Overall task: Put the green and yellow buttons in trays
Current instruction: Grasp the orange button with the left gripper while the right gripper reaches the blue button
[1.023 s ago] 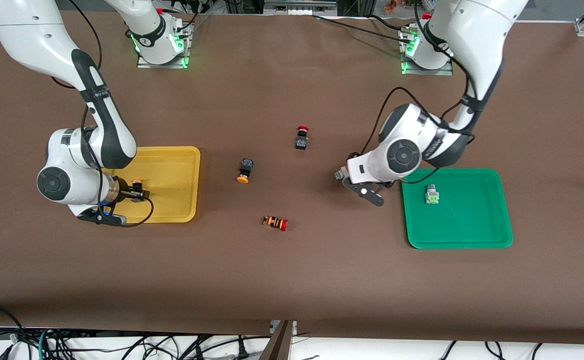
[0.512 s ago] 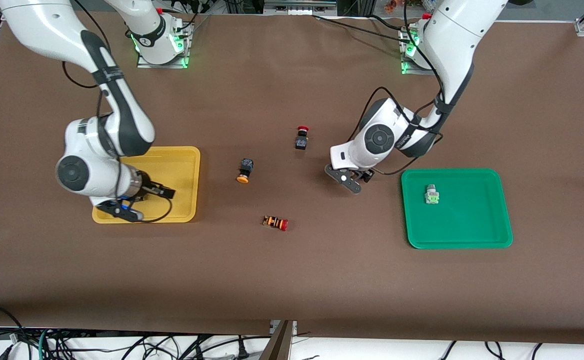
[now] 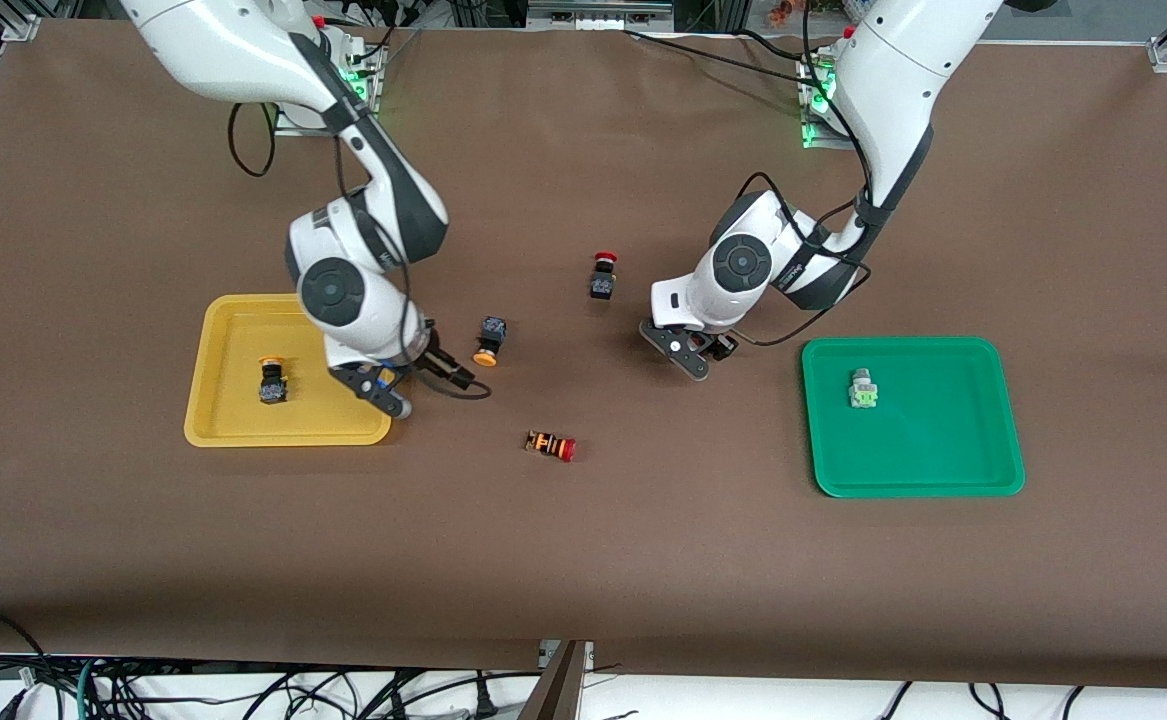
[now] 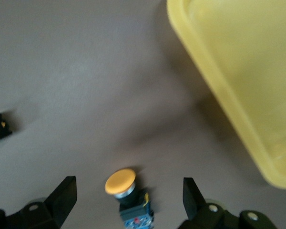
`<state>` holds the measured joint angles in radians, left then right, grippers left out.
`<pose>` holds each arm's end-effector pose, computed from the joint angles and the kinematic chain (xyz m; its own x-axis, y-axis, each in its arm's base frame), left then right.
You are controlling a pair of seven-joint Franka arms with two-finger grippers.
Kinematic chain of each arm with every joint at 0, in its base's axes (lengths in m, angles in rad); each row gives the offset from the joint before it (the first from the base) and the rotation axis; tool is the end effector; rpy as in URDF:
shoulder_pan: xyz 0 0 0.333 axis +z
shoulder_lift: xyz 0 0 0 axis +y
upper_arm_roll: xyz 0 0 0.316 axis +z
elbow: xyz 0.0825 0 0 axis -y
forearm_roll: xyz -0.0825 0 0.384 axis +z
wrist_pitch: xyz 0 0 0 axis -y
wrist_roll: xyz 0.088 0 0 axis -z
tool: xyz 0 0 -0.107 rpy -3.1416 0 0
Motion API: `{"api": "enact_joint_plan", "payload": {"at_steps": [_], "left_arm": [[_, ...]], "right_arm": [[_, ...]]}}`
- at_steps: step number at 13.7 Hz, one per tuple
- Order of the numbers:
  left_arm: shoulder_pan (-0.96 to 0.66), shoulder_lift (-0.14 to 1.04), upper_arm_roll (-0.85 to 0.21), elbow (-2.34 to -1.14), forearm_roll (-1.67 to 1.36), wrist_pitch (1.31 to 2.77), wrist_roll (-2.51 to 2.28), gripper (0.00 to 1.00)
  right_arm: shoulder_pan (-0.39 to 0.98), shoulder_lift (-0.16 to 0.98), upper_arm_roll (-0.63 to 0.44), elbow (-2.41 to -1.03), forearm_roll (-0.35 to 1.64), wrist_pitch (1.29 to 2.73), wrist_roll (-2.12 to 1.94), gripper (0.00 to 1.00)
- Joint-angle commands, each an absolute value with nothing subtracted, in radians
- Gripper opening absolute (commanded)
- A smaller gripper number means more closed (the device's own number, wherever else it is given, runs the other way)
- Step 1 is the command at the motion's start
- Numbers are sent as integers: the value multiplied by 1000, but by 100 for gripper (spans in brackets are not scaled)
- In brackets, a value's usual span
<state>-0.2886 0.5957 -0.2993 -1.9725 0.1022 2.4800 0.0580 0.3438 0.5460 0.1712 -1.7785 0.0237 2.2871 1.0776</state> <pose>0.5052 -0.3340 0.1711 0.7719 -0.6339 -0.0489 -0.6265 -0.7714 0.1113 0.5746 0.3156 0.2520 0.8202 -0.5616 -0.1084 -0.5668 -0.8236 -0.0216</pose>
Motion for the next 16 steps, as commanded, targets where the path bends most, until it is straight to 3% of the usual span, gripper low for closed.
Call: {"api": "enact_joint_plan", "payload": {"at_steps": [1,4,8,9,11,13,14,16], "left_arm": [[-284,580,-296,-1977,127,2479,28,0],[-218,490,-296,-1959,129,2342,35,0],[-100,411,-293,-1814,129,1941,153,0],[-65,414,-287,-1786,130,1893,210,0],[62,419,-285,-1779,176,1893,361,0],[173,455,-287,-1779,232,1946,513,0],[195,501,-285,-1785,233,2032,569,0],[271,555,-285,-1781,238,2126,649,0]], "right_arm": [[405,580,160,-1793,17,2360,1158,98],[433,630,158,-1802,17,2456,1198,98],[433,653,156,-1827,2,2477,1212,95],[433,653,156,-1838,-8,2477,1212,84],[433,653,156,-1844,-12,2476,1212,42],[431,653,156,-1845,-12,2474,1210,13],[426,653,156,-1845,-12,2471,1206,4],[419,649,156,-1838,-12,2470,1184,0]]}}
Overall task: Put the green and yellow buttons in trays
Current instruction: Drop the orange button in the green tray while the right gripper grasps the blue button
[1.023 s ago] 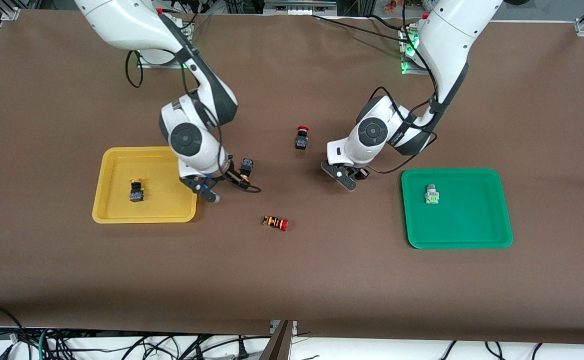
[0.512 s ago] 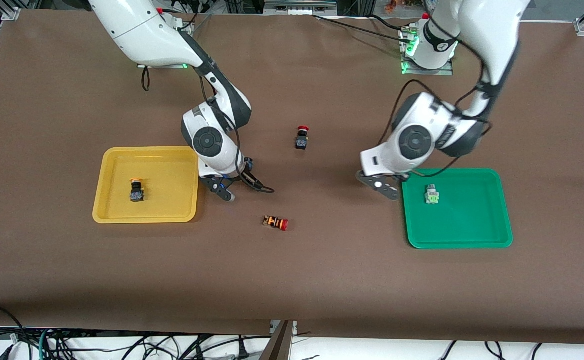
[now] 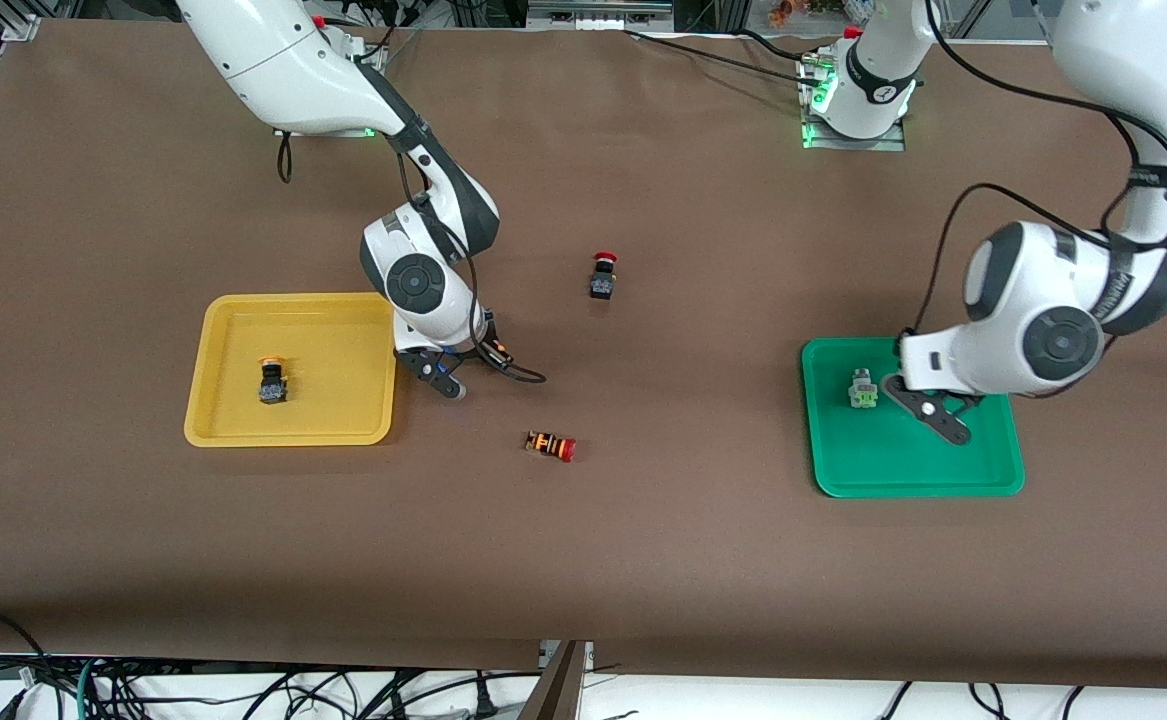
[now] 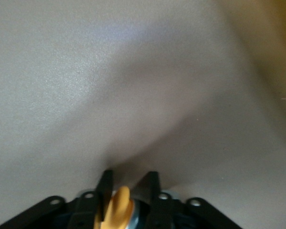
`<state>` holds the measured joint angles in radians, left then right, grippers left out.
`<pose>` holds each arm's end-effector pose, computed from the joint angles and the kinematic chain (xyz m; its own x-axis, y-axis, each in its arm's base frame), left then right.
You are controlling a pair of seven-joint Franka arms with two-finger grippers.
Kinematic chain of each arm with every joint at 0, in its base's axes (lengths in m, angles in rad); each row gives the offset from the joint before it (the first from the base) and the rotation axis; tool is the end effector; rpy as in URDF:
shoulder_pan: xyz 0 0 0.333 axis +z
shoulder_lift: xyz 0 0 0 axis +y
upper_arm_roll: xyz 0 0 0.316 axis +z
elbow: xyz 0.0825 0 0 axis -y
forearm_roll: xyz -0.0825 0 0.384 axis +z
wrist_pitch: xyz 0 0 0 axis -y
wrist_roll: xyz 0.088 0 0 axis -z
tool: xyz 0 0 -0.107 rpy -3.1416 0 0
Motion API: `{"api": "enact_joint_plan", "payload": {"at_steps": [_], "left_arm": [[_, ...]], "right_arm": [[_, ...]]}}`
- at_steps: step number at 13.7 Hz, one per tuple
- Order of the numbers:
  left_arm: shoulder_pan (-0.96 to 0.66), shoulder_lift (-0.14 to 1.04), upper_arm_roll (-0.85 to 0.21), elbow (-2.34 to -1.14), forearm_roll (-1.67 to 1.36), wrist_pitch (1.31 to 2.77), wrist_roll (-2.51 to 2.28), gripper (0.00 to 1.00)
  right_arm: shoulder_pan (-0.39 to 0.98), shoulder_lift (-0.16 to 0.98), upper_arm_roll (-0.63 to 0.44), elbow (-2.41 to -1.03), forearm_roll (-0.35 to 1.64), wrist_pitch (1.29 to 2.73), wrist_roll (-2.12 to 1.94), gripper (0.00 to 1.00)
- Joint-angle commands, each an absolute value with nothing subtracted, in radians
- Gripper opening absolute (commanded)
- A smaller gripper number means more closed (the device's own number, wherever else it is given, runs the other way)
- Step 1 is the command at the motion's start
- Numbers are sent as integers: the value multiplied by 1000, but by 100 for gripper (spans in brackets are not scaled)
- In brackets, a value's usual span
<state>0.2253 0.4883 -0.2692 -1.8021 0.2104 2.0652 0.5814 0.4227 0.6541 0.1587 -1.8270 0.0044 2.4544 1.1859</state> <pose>0.6279 -0.0058 0.2678 0.7284 -0.6586 -0.1890 -0.6568 -0.7497 0.0813 0.5419 0.3493 0.1763 0.7991 -0.5930 -0.0995 -0.5973 -0.8019 -0.0178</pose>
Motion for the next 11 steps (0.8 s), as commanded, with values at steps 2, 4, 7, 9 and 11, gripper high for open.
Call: {"api": "enact_joint_plan", "payload": {"at_steps": [2,4,7,9,11], "left_arm": [[288,577,-284,-1784,238,2149,681,0],[290,577,-284,-1784,238,2148,681,39],[290,534,-290,-1779,238,2125,680,100],[288,491,-293,-1766,224,2062,669,100],[282,489,-296,-1692,221,1956,669,100]], "right_arm": [[417,640,155,-1835,-11,2470,1164,0],[416,629,143,-1825,-11,2458,1141,0],[410,604,129,-1777,-2,2358,1126,2],[410,601,129,-1724,24,2234,1198,75],[411,588,132,-1720,28,2227,1352,81]]}}
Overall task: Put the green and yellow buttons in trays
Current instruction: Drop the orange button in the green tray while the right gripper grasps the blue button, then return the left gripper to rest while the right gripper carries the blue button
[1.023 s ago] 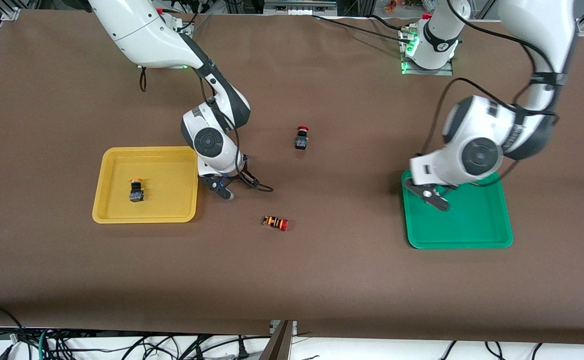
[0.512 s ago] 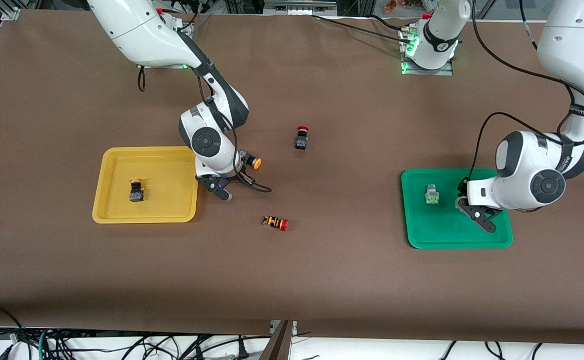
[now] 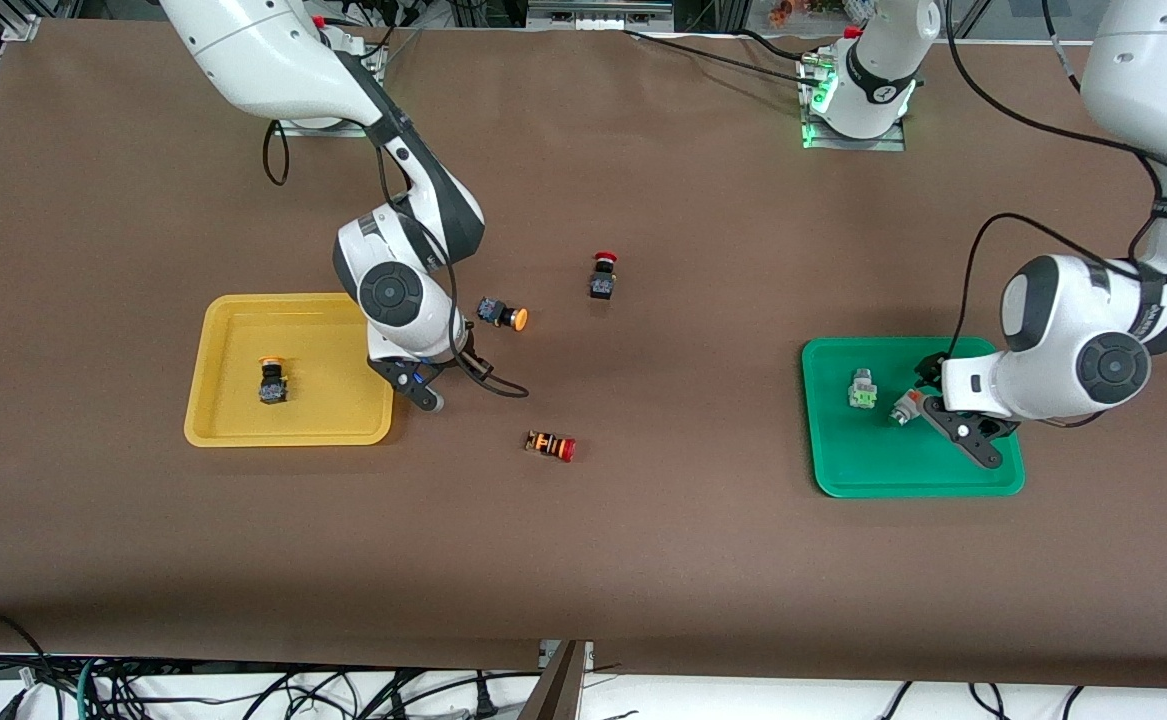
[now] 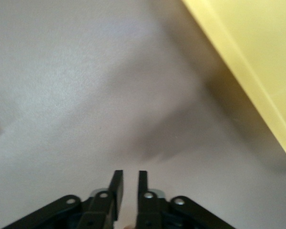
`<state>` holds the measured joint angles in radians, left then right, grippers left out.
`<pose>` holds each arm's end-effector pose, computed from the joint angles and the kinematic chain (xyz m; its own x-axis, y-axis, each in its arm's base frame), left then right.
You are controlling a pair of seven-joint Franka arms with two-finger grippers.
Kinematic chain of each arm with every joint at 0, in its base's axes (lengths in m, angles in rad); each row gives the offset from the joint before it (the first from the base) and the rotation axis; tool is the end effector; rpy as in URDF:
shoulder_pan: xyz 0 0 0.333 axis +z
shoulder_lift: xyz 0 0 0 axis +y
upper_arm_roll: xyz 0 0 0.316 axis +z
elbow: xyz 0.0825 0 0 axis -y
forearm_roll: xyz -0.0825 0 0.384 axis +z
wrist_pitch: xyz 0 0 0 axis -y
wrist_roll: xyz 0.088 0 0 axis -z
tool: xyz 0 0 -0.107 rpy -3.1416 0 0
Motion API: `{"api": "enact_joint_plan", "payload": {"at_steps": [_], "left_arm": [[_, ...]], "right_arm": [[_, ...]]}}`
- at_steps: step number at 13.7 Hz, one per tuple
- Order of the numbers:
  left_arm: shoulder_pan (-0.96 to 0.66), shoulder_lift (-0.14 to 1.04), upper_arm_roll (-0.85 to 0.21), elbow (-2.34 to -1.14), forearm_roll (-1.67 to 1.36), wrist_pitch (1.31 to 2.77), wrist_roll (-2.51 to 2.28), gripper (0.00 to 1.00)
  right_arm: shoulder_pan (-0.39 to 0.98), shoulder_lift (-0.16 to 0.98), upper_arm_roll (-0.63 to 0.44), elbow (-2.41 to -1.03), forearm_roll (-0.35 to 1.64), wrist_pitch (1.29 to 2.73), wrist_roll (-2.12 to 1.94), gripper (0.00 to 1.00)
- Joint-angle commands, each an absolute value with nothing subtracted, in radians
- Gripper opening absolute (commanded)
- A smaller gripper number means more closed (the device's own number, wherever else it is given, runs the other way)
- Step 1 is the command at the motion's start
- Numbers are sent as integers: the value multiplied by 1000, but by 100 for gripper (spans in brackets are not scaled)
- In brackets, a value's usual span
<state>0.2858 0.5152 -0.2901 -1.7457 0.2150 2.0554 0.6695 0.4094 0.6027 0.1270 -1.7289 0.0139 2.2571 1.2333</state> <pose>0.6419 0.0237 0.2753 0.7050 -0.6916 -0.1573 -0.6873 -0.7209 0.0893 0.5728 0.3325 0.2311 0.7429 -0.6618 -0.1008 -0.6616 -0.7487 0.0400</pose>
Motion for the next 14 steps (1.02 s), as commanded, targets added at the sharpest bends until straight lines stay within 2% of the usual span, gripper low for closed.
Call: {"api": "enact_joint_plan", "payload": {"at_steps": [1,5,8,10,12,14], "left_arm": [[276,489,-296,-1646,221,1895,667,100],[278,427,-299,-1525,180,1679,516,100],[278,341,-327,-1464,154,1562,248,100],[278,338,-351,-1392,133,1496,146,100],[278,293,-351,-1382,132,1468,13,100],[284,238,-367,-1393,117,1433,-35,100]], "right_arm": [[413,588,136,-1718,40,2230,1440,82],[422,591,137,-1713,201,2259,1658,82],[428,600,137,-1723,207,2261,1788,82],[439,612,137,-1732,209,2261,1842,83],[439,614,138,-1756,209,2261,1868,86],[448,615,140,-1781,238,2261,1881,96]]}}
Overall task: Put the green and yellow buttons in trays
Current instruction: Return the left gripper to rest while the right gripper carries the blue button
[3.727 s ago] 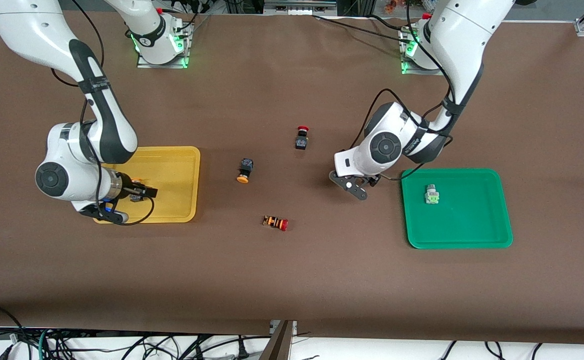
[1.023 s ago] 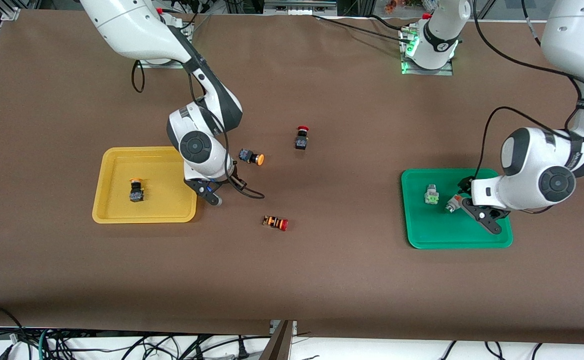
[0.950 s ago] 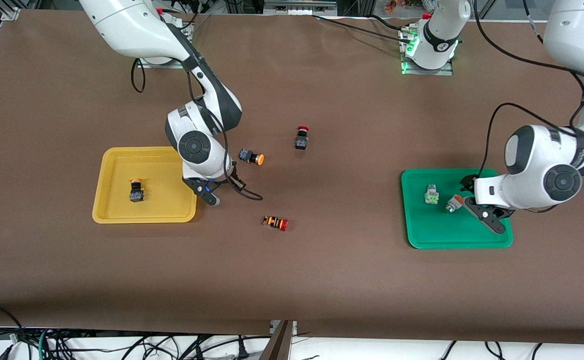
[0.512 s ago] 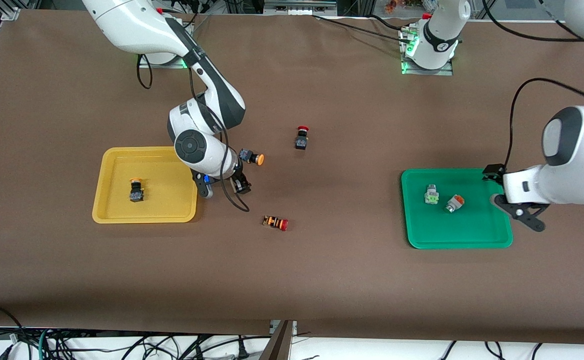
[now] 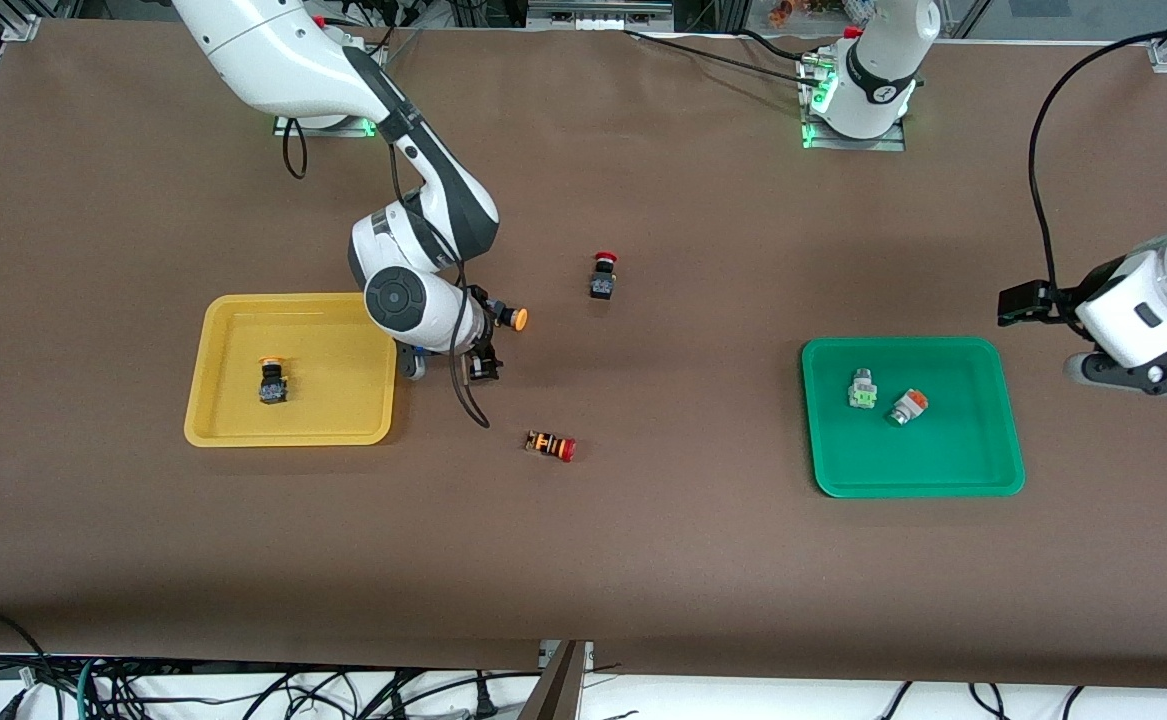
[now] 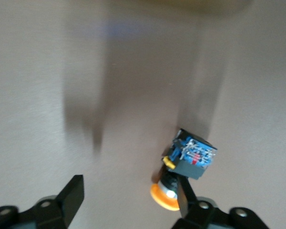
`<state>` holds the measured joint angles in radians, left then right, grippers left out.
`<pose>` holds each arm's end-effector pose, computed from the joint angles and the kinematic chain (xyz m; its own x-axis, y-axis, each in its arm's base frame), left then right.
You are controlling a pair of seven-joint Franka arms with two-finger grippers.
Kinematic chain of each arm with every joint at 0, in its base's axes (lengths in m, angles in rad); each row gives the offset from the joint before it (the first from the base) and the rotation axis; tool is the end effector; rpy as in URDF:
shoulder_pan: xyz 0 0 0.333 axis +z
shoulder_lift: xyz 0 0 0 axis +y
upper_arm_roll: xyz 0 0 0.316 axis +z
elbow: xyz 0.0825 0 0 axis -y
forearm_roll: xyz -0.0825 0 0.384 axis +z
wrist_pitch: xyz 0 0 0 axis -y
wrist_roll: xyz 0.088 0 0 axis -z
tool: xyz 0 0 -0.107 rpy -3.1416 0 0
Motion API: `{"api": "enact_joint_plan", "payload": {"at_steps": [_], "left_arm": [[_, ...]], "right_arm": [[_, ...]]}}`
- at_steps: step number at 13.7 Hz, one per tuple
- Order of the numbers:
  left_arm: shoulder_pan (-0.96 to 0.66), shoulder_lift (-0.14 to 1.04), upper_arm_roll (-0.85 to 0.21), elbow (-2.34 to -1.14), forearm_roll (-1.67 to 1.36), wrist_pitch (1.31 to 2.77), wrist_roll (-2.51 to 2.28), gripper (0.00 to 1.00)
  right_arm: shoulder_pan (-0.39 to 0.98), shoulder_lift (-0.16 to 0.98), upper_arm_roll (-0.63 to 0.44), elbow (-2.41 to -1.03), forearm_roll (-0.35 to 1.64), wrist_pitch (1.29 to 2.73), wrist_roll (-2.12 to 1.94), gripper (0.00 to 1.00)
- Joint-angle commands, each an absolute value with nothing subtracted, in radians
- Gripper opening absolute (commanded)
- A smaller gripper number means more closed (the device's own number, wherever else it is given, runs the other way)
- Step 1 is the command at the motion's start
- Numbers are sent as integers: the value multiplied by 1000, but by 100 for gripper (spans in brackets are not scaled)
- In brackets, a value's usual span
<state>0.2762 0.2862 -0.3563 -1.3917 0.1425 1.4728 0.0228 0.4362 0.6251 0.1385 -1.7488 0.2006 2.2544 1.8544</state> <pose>0.6210 -0.0045 0.5403 0.9779 -0.0927 -0.1873 -0.1017 -0.9941 -0.0390 0.5494 0.3541 0.2094 0.1148 -0.9784 -0.1718 -0.9709 -0.1470 0.1889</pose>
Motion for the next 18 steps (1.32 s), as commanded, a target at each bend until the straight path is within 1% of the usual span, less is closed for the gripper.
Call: {"api": "enact_joint_plan", "payload": {"at_steps": [1,4,5,6,7,8,9,10,11,12,14,16,18], "left_arm": [[287,229,-367,-1387,112,1422,-41,100],[243,154,-328,-1439,113,1428,-41,100],[212,138,-281,-1445,112,1439,-46,100],[142,130,-202,-1451,103,1460,-48,100],[74,100,-111,-1483,97,1506,-51,100],[66,57,-83,-1546,94,1581,-69,100],[80,10,-78,-1615,63,1656,-101,100],[89,-33,-75,-1664,17,1690,-145,100],[84,-44,-71,-1673,14,1690,-181,100],[62,-44,-40,-1672,15,1689,-193,100],[-7,-35,49,-1669,6,1686,-184,100],[-8,-29,38,-1660,11,1677,-189,100],[-8,-28,37,-1651,12,1657,-184,100]], "right_arm": [[451,614,140,-1793,241,2261,1881,96],[453,612,166,-1813,265,2260,1882,99],[453,612,169,-1819,276,2260,1882,99],[454,611,170,-1827,276,2260,1888,99],[456,607,179,-1836,276,2260,1893,99],[456,607,186,-1842,276,2261,1893,99],[459,607,187,-1848,275,2267,1891,99],[469,607,187,-1862,275,2296,1891,98],[474,607,186,-1876,273,2324,1881,93],[474,609,187,-1881,270,2333,1875,85],[474,611,186,-1885,267,2336,1853,63],[474,614,186,-1887,267,2355,1821,39],[474,611,186,-1884,265,2365,1769,19]]}}
